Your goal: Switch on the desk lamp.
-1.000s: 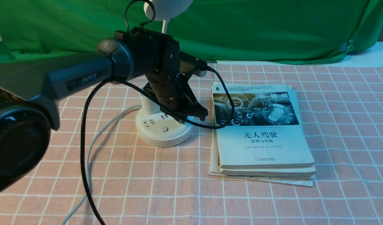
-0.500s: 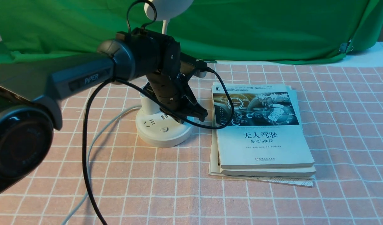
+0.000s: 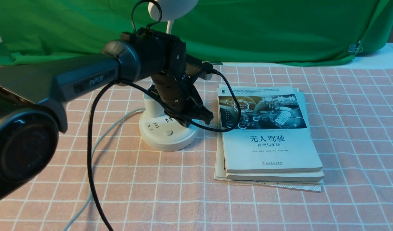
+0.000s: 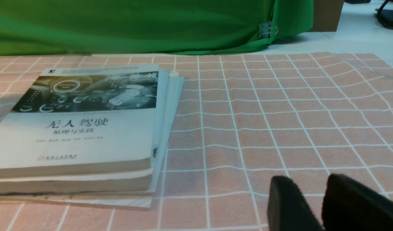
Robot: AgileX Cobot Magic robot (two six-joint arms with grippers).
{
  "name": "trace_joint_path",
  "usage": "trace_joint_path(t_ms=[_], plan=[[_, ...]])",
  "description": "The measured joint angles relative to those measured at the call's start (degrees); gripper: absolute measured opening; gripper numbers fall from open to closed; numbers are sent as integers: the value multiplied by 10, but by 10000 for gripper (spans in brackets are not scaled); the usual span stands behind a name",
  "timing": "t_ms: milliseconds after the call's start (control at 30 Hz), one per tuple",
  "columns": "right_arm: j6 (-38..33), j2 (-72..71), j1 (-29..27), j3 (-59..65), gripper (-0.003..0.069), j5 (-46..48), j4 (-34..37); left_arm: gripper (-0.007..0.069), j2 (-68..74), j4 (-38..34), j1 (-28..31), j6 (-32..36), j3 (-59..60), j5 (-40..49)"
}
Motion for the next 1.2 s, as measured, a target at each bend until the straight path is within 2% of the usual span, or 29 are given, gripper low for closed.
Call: trace_joint_path(t_ms=[367, 533, 600, 733, 967, 1133, 1200], plan=[[0, 0, 0, 0, 241, 0, 0, 21, -75, 0, 0, 0, 12, 17], [0, 0, 0, 0, 241, 0, 0, 21, -135, -1, 0, -4, 12, 66], [0, 0, 0, 0, 241, 0, 0, 21, -163, -1, 0, -11, 13, 117], [0, 0, 0, 0, 241, 0, 0, 21, -200, -1, 0, -20, 38, 131], [0, 0, 0, 0, 241, 0, 0, 21, -346, 2, 0, -84, 215, 87], [0, 0, 0, 0, 241, 0, 0, 21, -507, 3, 0, -154, 401, 6], [0, 0, 0, 0, 241, 0, 0, 21, -548, 3, 0, -168, 431, -13]])
